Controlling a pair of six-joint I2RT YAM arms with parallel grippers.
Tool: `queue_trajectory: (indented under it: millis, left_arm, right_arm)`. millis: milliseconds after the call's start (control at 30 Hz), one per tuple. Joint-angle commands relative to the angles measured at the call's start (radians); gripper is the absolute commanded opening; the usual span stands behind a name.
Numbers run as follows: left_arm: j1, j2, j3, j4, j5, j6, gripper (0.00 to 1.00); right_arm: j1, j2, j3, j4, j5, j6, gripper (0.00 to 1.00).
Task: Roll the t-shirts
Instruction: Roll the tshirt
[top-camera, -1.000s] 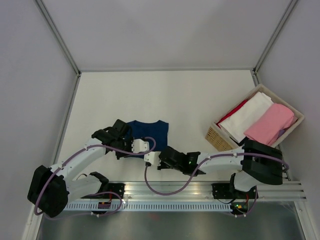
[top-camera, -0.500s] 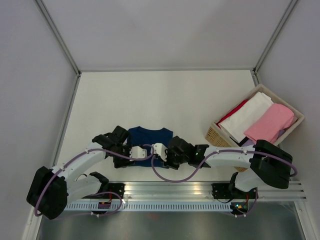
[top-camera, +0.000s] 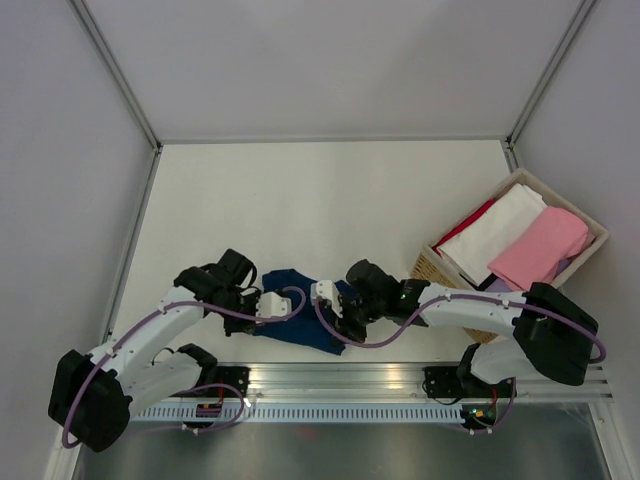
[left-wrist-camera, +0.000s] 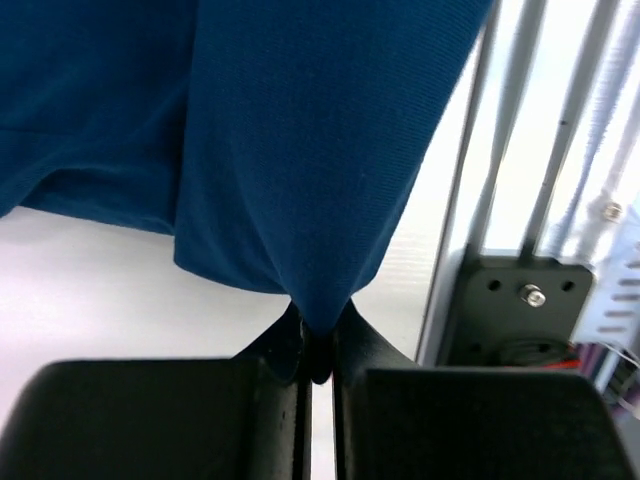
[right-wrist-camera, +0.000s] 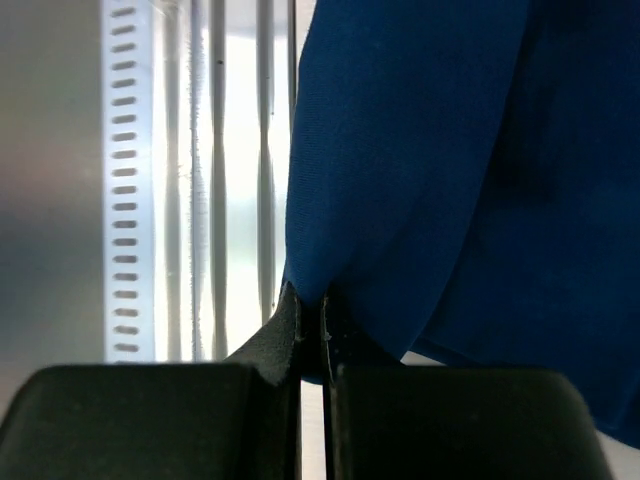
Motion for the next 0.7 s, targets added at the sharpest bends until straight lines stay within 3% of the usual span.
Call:
queue_trajectory:
  millis: [0,33,100,133,167,233,267,567,667]
  left_arm:
    - [0.017,0.005,0.08,-0.149,0.098,0.089,0.02]
    - [0.028,0.012,0.091,-0.148,0.093,0.091,0.02]
    - [0.043,0.049,0.127,-0.119,0.096,0.073,0.16]
    - [0.068,0.064,0.14,-0.107,0.098,0.062,0.27]
    - [0.083,0.09,0.152,-0.069,0.109,0.033,0.52]
    - [0.131,0.115,0.186,-0.05,0.135,0.021,0.69]
    - [0.145,0.123,0.193,-0.035,0.167,0.011,0.73]
    - [0.188,0.222,0.167,0.209,0.23,-0.18,0.73]
    - [0.211,0.268,0.178,0.223,0.236,-0.199,0.62]
  right_arm:
    - [-0.105,0.016,0.055,-0.059,-0.304,0.042,0.0]
    - [-0.154,0.059,0.067,-0.061,-0.326,0.046,0.0]
    - [-0.206,0.124,0.091,-0.059,-0.355,0.057,0.0]
    - [-0.222,0.142,0.101,-0.055,-0.361,0.059,0.0]
    - [-0.237,0.156,0.107,-0.044,-0.367,0.066,0.0]
    - [-0.277,0.182,0.108,0.02,-0.381,0.112,0.01]
    - [-0.289,0.188,0.111,0.031,-0.384,0.125,0.0]
    - [-0.365,0.231,0.145,0.033,-0.393,0.137,0.0]
    - [-0.374,0.25,0.145,0.028,-0.384,0.146,0.0]
